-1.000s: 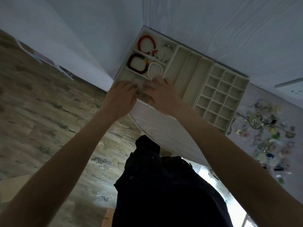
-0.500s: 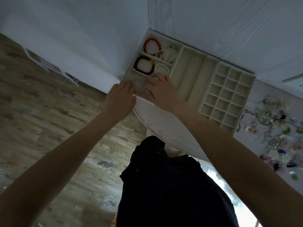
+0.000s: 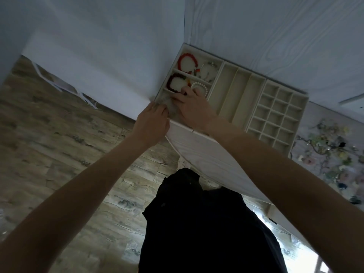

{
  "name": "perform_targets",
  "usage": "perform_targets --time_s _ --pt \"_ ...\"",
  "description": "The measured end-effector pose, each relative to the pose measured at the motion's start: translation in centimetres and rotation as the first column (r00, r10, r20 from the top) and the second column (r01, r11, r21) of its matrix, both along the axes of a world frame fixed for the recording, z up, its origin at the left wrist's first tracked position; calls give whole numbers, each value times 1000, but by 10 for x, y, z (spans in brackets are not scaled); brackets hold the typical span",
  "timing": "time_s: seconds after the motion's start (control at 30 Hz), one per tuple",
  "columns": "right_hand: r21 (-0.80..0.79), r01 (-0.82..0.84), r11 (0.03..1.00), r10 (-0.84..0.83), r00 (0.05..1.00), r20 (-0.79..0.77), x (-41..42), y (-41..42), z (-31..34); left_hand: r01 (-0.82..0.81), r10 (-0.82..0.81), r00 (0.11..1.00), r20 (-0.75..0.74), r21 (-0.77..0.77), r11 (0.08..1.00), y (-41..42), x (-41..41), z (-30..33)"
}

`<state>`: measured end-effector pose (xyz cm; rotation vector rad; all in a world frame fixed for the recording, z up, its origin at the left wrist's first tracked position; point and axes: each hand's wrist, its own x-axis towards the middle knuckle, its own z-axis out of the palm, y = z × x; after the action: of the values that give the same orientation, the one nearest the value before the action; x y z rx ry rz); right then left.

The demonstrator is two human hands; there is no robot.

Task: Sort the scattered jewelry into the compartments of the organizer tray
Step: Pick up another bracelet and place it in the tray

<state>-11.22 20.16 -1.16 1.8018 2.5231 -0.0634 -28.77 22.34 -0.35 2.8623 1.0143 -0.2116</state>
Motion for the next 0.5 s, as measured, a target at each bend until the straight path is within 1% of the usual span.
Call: perform_targets --time_s 0.07,0.13,0.23,0.3,0.37,0.5 --pt "36 22 999 -21 999 -29 -1 -2 -1 0 0 1000 14 -6 1000 0 -1 3" --pt "120 39 992 -32 998 -59 0 -7 -4 7 -6 998 56 -16 1000 -2 -4 5" --pt "175 52 983 -22 986 -166 3 -20 -6 5 -2 991 131 -22 1000 -4 -4 4" --pt "172 59 983 -26 982 -188 1 -29 -6 0 12 988 156 -78 997 -2 2 3" --pt "140 71 988 -46 984 -175 -3 -35 -8 -26 46 990 131 -146 989 2 9 3" --pt "100 114 988 -94 977 -190 -5 -36 -9 -71 81 994 73 -129 989 4 17 2"
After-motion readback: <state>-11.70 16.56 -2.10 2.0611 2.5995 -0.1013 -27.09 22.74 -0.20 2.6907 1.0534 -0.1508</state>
